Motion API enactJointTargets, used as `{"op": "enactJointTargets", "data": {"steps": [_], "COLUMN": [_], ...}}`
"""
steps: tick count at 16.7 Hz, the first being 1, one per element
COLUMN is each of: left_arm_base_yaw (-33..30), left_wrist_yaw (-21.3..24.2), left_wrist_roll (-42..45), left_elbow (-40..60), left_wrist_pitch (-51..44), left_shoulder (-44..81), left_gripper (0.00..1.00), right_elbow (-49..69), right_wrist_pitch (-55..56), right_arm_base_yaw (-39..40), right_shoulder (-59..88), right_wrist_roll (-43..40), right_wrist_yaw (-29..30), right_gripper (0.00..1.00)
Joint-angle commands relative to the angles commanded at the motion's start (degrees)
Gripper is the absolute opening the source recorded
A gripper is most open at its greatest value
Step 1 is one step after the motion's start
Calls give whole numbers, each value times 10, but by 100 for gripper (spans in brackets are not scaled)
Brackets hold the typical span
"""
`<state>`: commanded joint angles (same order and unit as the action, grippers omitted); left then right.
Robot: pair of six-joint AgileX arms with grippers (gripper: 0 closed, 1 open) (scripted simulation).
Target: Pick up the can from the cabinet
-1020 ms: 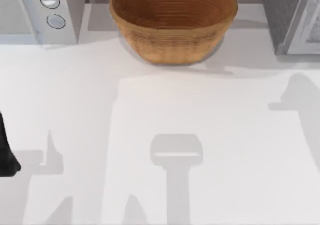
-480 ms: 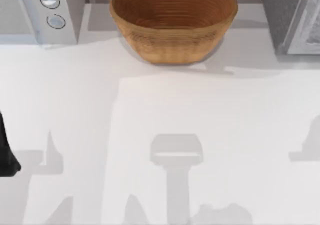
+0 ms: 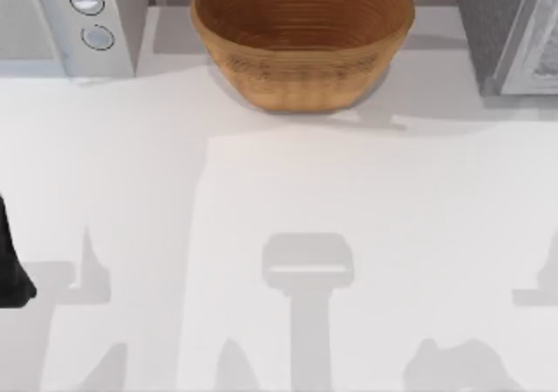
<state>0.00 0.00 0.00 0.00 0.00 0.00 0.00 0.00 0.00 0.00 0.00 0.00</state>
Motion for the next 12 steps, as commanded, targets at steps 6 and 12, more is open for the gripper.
{"op": "enactJointTargets", "data": {"steps": [6, 12], "left_arm_base_yaw": [0, 0], "left_wrist_yaw": [0, 0], "left_wrist_roll": [0, 0], "left_elbow": [0, 0], "left_wrist_pitch": [0, 0], "left_shoulder": [0, 0], "left_gripper": [100, 100], "right_elbow": [3, 50], "right_wrist_pitch": [7, 109], "right_arm_base_yaw": [2, -3], "right_shoulder": [17, 198], "right_wrist_roll": [2, 11], "right_wrist_yaw": [-5, -70], "right_gripper": [0, 0]}}
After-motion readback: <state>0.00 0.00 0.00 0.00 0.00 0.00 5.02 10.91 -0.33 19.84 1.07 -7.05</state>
